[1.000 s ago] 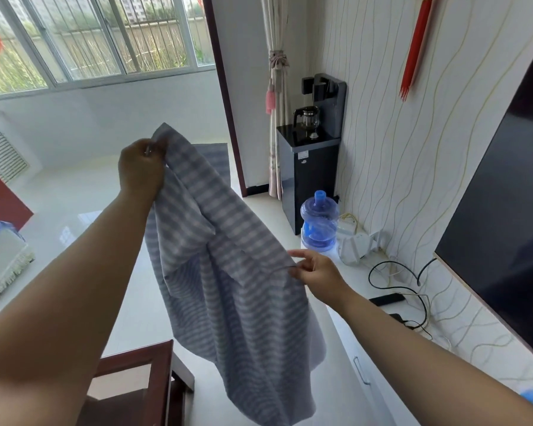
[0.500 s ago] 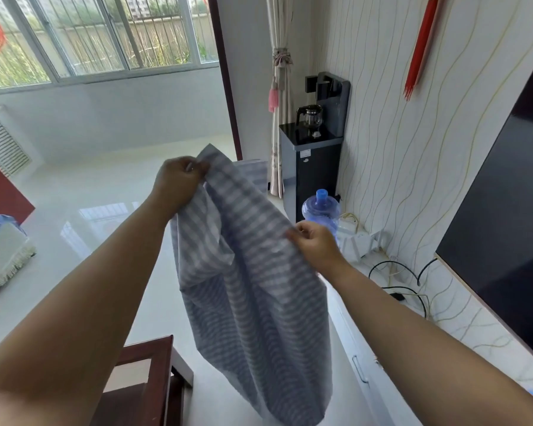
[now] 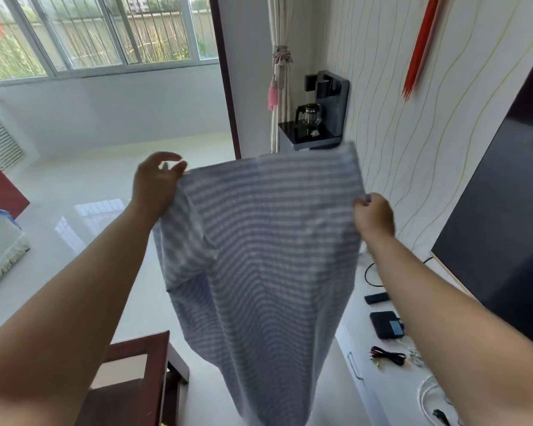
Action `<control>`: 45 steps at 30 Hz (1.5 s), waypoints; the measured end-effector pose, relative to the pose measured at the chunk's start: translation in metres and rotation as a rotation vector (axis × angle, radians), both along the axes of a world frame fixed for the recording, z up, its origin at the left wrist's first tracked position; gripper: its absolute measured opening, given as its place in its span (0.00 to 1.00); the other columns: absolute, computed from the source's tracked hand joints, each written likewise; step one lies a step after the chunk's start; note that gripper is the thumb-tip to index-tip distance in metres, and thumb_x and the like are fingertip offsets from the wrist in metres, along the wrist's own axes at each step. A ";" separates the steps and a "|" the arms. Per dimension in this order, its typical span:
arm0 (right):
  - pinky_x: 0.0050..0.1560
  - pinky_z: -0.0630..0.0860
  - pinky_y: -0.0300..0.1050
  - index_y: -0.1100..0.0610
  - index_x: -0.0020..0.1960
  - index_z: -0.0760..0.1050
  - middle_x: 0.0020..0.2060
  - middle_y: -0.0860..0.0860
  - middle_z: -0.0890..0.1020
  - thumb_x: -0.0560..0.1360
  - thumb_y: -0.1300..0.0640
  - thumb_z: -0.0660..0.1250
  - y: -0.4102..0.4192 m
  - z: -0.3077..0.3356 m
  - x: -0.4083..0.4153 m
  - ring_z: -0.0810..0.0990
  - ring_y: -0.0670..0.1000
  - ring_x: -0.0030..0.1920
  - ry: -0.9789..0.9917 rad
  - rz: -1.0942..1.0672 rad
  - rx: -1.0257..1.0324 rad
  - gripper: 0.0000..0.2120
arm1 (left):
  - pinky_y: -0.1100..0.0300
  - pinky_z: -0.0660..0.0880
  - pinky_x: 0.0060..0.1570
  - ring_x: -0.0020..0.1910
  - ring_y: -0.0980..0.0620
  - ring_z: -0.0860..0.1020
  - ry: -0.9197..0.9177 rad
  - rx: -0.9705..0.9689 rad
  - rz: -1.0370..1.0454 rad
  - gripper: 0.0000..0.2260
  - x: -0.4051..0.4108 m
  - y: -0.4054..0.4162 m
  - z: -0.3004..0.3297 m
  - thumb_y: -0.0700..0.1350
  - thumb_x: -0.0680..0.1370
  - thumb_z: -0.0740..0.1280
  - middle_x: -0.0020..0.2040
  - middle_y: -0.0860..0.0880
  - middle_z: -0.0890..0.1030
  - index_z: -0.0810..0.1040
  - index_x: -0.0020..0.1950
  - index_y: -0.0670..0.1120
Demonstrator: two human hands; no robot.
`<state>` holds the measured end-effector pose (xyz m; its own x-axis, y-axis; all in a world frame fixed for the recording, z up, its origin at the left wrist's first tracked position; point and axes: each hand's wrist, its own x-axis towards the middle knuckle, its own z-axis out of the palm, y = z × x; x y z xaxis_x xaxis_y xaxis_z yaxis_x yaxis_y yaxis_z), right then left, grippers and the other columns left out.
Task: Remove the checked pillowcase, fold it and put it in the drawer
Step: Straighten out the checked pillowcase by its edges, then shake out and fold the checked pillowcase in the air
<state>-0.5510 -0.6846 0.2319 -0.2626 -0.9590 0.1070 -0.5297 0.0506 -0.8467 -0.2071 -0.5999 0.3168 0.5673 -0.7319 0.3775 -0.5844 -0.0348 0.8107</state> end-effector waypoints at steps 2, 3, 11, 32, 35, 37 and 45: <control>0.48 0.70 0.47 0.61 0.61 0.71 0.56 0.61 0.78 0.78 0.58 0.58 -0.007 -0.005 -0.024 0.77 0.60 0.53 0.083 -0.124 0.202 0.14 | 0.69 0.67 0.49 0.57 0.50 0.77 -0.032 0.006 0.079 0.09 0.014 0.008 -0.004 0.47 0.76 0.70 0.54 0.46 0.81 0.81 0.54 0.46; 0.55 0.70 0.51 0.61 0.66 0.66 0.62 0.61 0.74 0.78 0.59 0.60 -0.007 -0.004 -0.027 0.75 0.61 0.59 0.123 -0.159 0.257 0.18 | 0.68 0.67 0.48 0.54 0.52 0.77 -0.042 0.015 0.075 0.09 0.014 0.011 -0.005 0.47 0.76 0.70 0.52 0.47 0.81 0.81 0.54 0.46; 0.74 0.51 0.58 0.47 0.77 0.46 0.75 0.49 0.60 0.66 0.40 0.73 0.066 0.073 0.102 0.57 0.52 0.74 0.391 0.955 -0.237 0.50 | 0.72 0.64 0.32 0.24 0.63 0.69 -0.083 0.066 -0.395 0.05 -0.064 0.007 0.003 0.42 0.73 0.73 0.28 0.59 0.77 0.79 0.41 0.50; 0.64 0.65 0.42 0.52 0.73 0.63 0.69 0.48 0.70 0.73 0.37 0.64 0.039 0.090 0.116 0.69 0.48 0.67 0.265 1.040 0.044 0.34 | 0.53 0.71 0.46 0.40 0.50 0.73 0.446 -0.263 0.050 0.21 -0.054 0.013 -0.015 0.60 0.81 0.49 0.35 0.52 0.73 0.71 0.37 0.52; 0.44 0.72 0.41 0.59 0.50 0.77 0.41 0.49 0.79 0.73 0.40 0.67 0.050 0.094 0.143 0.76 0.45 0.41 0.186 1.098 -0.001 0.22 | 0.52 0.72 0.45 0.37 0.51 0.74 0.492 -0.273 -0.068 0.20 -0.081 0.010 -0.018 0.62 0.80 0.50 0.35 0.52 0.73 0.71 0.38 0.51; 0.34 0.67 0.36 0.56 0.36 0.75 0.30 0.47 0.74 0.73 0.44 0.69 0.046 0.093 0.140 0.70 0.43 0.30 0.086 1.076 -0.004 0.17 | 0.53 0.72 0.45 0.36 0.54 0.73 0.492 -0.274 -0.113 0.20 -0.084 0.013 -0.019 0.63 0.79 0.50 0.35 0.53 0.72 0.70 0.39 0.50; 0.42 0.72 0.45 0.57 0.37 0.78 0.32 0.54 0.75 0.73 0.56 0.71 0.041 0.070 0.126 0.72 0.49 0.35 -0.142 0.988 -0.123 0.08 | 0.55 0.77 0.47 0.42 0.52 0.80 0.429 0.107 -0.503 0.24 -0.048 0.042 -0.031 0.60 0.77 0.61 0.42 0.47 0.82 0.81 0.48 0.39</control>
